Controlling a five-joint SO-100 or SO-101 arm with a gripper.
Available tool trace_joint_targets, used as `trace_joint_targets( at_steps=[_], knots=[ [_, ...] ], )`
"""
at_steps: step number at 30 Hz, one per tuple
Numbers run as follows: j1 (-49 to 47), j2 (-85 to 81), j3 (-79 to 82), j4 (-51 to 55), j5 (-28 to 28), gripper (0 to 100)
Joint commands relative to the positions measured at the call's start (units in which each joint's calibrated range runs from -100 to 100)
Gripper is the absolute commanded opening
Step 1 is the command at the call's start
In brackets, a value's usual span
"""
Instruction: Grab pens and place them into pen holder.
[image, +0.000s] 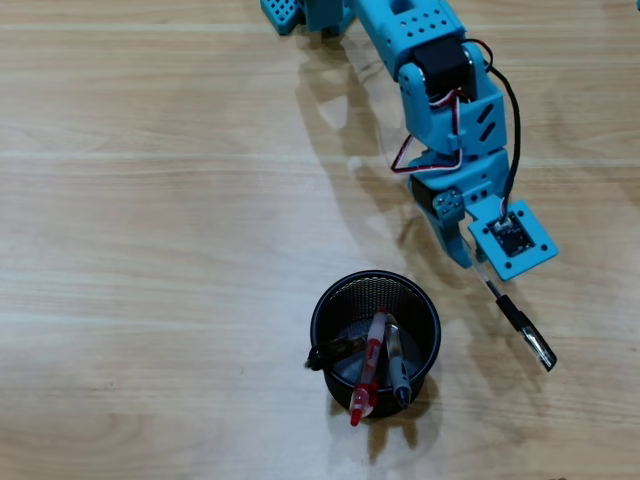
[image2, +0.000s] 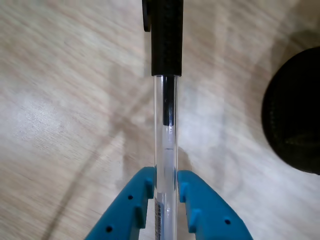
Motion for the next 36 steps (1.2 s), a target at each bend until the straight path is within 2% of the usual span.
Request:
trace_joint_targets(
  at_steps=[1,10,24,27,31,36],
  knots=[
    [2.42,-7.19,-1.15,-3.93,1.78,2],
    [9.19,-16.53,-1.15,-15.5,4.71,2],
    [15.77,-19.34,0.84,-39.56,4.66,2],
    [16.14,-19.34,5.46,-48.58,4.29,2],
    [16.23,-19.34,17.68,-66.71,1.1,2],
    [17.05,-19.42,31.98,-86.48,0.58,2]
  ],
)
